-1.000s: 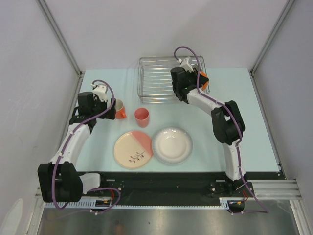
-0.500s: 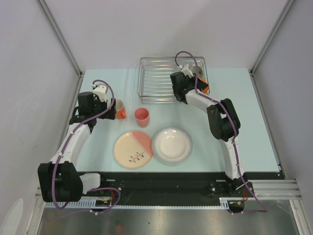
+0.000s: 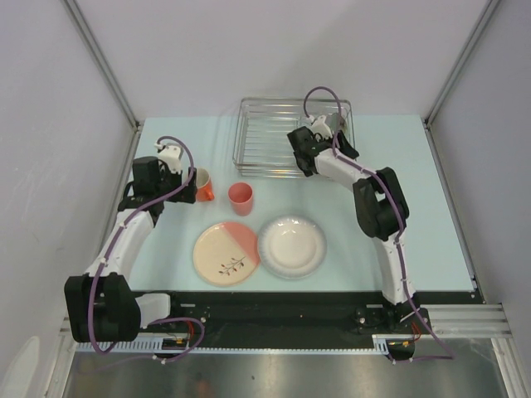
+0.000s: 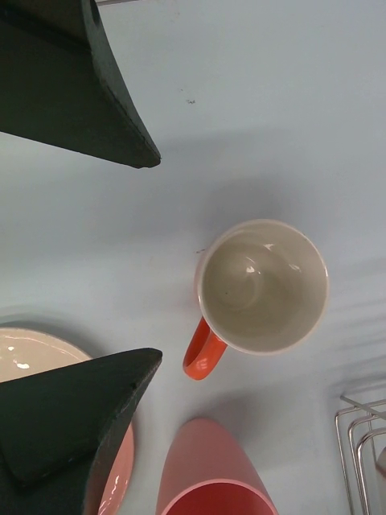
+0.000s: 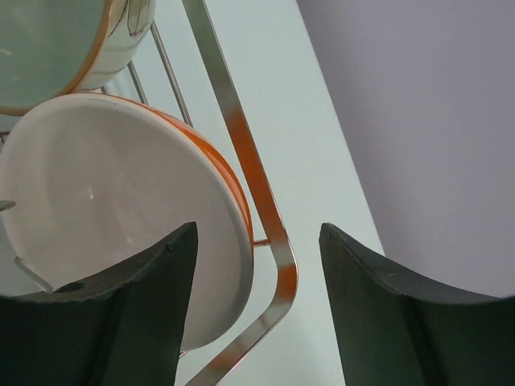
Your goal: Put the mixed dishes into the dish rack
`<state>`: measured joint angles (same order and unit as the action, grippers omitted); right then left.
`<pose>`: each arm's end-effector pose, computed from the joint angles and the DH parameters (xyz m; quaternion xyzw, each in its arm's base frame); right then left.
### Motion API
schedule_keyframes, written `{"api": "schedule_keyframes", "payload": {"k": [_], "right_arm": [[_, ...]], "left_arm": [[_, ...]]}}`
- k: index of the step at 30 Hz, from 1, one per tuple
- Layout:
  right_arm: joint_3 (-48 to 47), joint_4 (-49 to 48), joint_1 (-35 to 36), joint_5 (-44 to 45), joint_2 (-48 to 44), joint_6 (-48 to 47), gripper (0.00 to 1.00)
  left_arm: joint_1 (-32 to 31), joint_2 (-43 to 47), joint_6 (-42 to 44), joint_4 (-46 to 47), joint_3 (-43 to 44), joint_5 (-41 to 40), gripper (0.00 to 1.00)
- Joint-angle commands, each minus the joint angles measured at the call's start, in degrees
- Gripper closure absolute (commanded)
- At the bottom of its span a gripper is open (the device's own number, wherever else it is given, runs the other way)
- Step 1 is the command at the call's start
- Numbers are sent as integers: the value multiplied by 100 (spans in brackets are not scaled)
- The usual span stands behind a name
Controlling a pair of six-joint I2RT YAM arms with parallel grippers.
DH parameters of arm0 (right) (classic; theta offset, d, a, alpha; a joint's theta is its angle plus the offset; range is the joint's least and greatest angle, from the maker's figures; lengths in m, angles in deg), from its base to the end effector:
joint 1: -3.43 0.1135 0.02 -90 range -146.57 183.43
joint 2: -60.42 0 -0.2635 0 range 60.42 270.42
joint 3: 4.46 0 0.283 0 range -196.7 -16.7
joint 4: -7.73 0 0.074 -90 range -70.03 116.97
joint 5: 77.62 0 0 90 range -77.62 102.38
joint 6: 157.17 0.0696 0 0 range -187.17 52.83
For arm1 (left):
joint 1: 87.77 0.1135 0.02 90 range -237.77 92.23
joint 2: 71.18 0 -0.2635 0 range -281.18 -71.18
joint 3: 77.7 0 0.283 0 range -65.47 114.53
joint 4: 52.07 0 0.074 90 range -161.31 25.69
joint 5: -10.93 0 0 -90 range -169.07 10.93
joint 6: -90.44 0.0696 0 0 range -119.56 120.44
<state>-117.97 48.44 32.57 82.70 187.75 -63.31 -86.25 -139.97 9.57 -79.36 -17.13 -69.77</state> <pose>0.4784 0.1917 0.1761 0.0008 0.7982 -0.4552 0.3946 0.3211 -0.0027 0.2358 0.0958 0.8817 -0.0294 0.4610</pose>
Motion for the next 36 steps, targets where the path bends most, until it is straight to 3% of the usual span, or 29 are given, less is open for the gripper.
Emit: {"api": "schedule_keyframes", "payload": {"k": [1, 6, 15, 23, 28, 36], "right_arm": [[-252, 1062, -154, -605, -664, 1133, 33], [-86, 1284, -506, -1879, -1587, 1994, 32], [986, 1126, -989, -2953, -2353, 2532, 32], [1435, 1126, -1086, -3113, -2203, 2637, 33], [1575, 1134, -1236, -3183, -2151, 2796, 35], [1908, 1740, -1613, -2972, -2194, 3278, 51]], "left_arm": [[42, -46, 19, 178, 70, 142, 0], [59, -292, -86, 143, 412, 309, 0], [-20, -582, -245, -33, 1099, 652, 0], [-99, -653, -262, -25, 1257, 652, 0], [-521, -968, -236, 107, 1511, 363, 1], [-1012, -1356, -245, 46, 1978, 125, 0]]}}
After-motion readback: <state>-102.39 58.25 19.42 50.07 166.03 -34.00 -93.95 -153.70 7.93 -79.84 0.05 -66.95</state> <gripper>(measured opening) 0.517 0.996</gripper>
